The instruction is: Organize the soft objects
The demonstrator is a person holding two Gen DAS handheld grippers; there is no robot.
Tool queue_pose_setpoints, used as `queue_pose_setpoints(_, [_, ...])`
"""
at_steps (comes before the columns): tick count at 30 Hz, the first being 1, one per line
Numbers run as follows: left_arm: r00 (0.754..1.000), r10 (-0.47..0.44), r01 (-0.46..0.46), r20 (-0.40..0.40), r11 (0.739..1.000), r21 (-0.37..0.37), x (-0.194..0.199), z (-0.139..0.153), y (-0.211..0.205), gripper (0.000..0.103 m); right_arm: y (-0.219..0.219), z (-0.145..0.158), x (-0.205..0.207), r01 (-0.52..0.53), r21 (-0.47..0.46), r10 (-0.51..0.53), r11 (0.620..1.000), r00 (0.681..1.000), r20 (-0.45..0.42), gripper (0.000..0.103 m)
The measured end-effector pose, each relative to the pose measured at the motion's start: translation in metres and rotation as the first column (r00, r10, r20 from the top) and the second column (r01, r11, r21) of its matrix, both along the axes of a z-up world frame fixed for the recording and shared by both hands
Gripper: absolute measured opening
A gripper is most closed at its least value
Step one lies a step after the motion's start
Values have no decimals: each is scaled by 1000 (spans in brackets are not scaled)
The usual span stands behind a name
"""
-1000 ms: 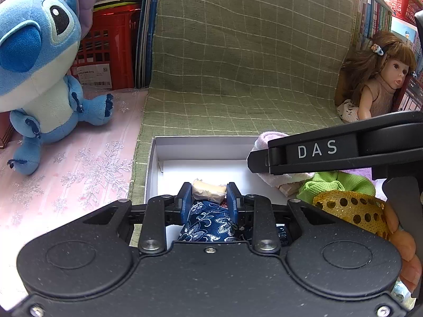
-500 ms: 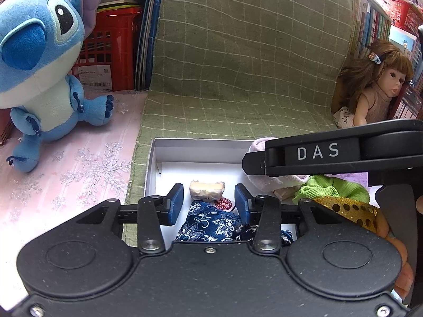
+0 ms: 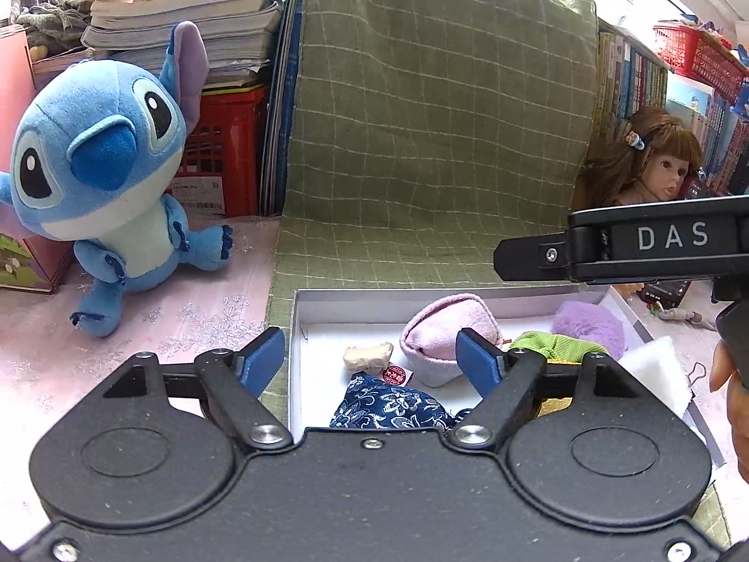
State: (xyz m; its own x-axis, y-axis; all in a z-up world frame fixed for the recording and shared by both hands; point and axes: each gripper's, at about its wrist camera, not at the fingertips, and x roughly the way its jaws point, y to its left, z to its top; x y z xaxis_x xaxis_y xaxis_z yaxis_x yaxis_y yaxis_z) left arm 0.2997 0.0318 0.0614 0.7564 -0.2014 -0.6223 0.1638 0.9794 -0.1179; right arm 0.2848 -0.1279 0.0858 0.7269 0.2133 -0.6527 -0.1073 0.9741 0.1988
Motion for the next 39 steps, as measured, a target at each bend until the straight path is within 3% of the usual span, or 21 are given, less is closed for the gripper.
queue_pose_setpoints(8, [999, 4, -5, 42, 1000, 16, -21, 18, 0, 86, -16, 16, -29, 57, -19, -55, 998, 995, 79, 95])
queue_pose_setpoints(12, [998, -10, 9, 59, 1000, 20, -33, 23, -3, 89, -24, 21, -45, 75, -32, -71, 997, 990, 124, 103])
queue_pose_setpoints(20, [998, -9, 10, 68, 1000, -16, -54, 31, -9, 92, -36, 24, -69, 112, -78, -96, 991, 978, 183, 103])
queue_pose_setpoints(39, [991, -23, 21, 129, 1000, 14, -100, 44, -22, 92, -52, 21, -121, 145, -27, -134, 989, 962, 239, 103])
